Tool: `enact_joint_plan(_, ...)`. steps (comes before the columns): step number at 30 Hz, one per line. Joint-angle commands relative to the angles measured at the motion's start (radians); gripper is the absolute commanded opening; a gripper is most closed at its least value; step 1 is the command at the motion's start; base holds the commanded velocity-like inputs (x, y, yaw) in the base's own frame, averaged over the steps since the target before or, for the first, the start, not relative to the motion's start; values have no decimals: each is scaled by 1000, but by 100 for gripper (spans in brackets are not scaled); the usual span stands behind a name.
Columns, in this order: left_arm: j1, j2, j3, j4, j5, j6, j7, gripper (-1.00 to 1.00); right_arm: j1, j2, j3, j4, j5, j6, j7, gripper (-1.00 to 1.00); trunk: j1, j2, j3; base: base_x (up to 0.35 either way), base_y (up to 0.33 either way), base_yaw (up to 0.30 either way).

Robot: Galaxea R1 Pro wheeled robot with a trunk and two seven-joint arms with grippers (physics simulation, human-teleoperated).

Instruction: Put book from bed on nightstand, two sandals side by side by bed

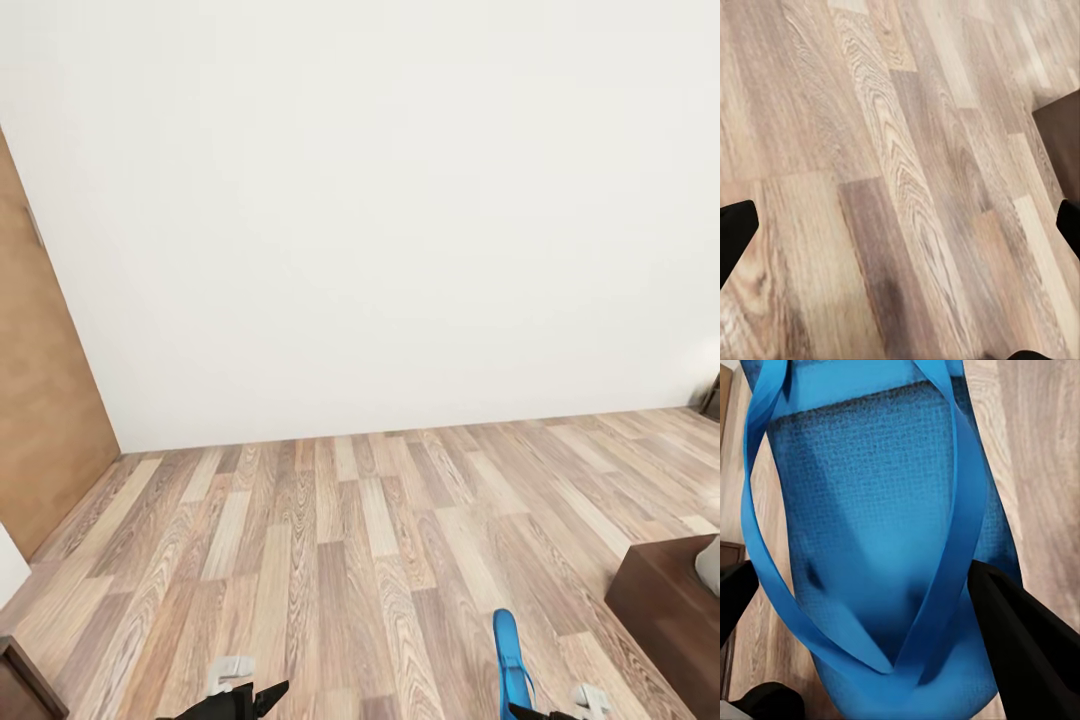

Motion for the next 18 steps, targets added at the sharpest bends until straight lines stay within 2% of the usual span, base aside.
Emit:
enact_joint_plan(1,0,0,2,0,8,10,-3,100,0,0,-8,-1,9,4,4,-100,-4,7,2,0,0,0)
enact_joint_plan(4,0,0,2,0,8,10,-3,100,0,0,-9,-1,9,-1,5,-100,-16,28,12,0,0,0)
enact_joint_plan(18,0,1,3,0,8,10,-7,100,0,1,-9,-1,8,-2,4,-100,-16,28,12,0,0,0)
